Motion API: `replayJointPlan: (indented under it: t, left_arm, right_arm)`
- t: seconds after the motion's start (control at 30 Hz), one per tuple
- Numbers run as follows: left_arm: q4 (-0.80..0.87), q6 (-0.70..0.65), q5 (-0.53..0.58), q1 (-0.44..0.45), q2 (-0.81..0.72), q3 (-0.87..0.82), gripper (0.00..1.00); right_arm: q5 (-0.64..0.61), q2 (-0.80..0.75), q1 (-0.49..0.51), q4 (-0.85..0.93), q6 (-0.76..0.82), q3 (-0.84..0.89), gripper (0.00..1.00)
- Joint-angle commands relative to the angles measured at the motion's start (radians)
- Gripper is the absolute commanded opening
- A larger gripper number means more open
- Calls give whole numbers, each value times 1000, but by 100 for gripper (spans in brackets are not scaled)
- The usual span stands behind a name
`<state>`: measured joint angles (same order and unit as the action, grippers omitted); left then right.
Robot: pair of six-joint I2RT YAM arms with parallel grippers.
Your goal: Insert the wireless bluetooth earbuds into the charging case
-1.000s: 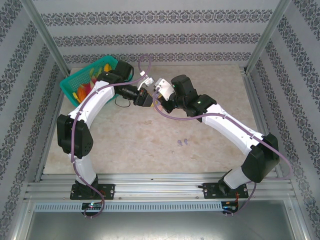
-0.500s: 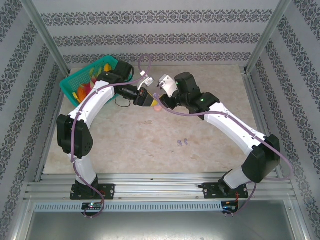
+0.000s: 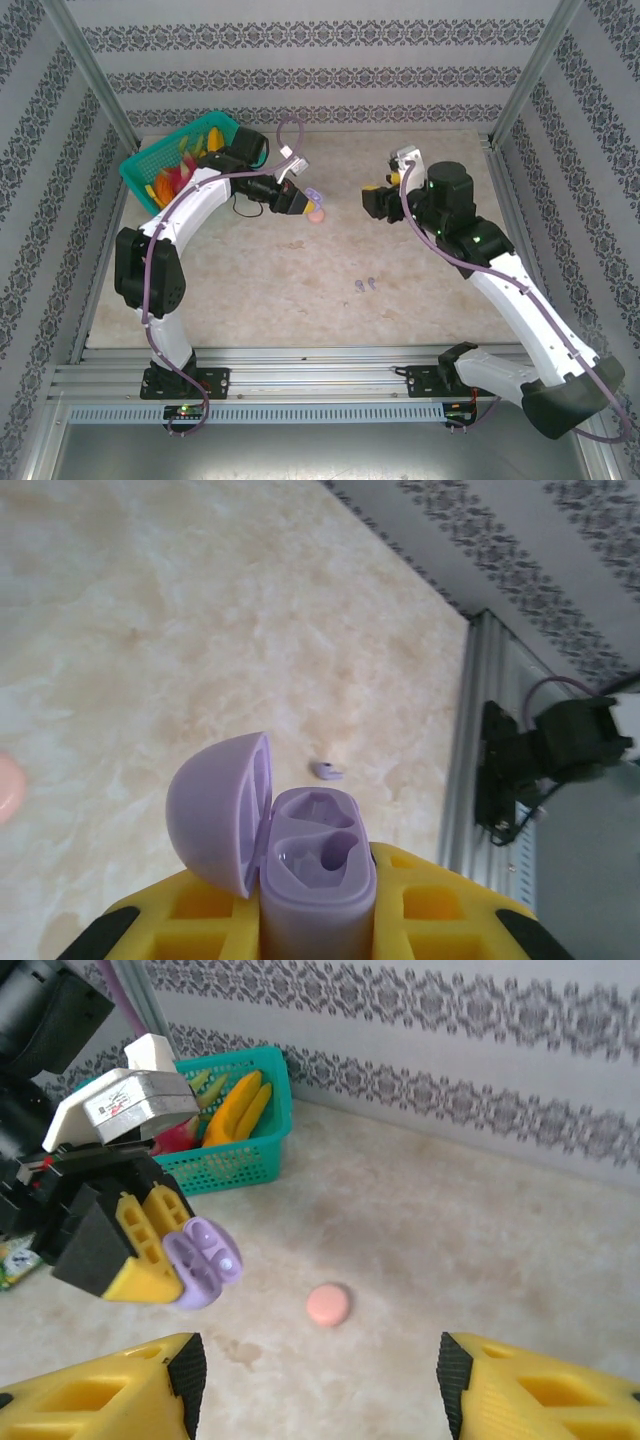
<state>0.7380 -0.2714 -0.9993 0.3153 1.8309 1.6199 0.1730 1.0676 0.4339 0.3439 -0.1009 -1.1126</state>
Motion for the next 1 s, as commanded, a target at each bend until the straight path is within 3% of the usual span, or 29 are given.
replayJointPlan:
  t: [0.0,0.13,0.23,0.57,0.77,0.97]
  left_arm:
    - [-151,53,127,16,-71,-69,0]
    - [-327,5,255,28,-151,-225,0]
    - [-423,5,256,30,-194,-305,0]
    - [-755,187,498,86,-284,-545,0]
    - [-1102,299,569,108,-332,-723,0]
    - [-1372,282,570,153,-341,-834,0]
  right_arm:
    - [-16,-38,-5,17,-154,75,66]
    - [-61,-72,-7,35,-242,145,66]
    - [-81,-71,-8,61,-293,169,66]
    - [-93,-16,-9,116,-440,238,66]
    - [-99,19,-2,115,-483,287,67]
    - [-123,60,13,119,-519,319,66]
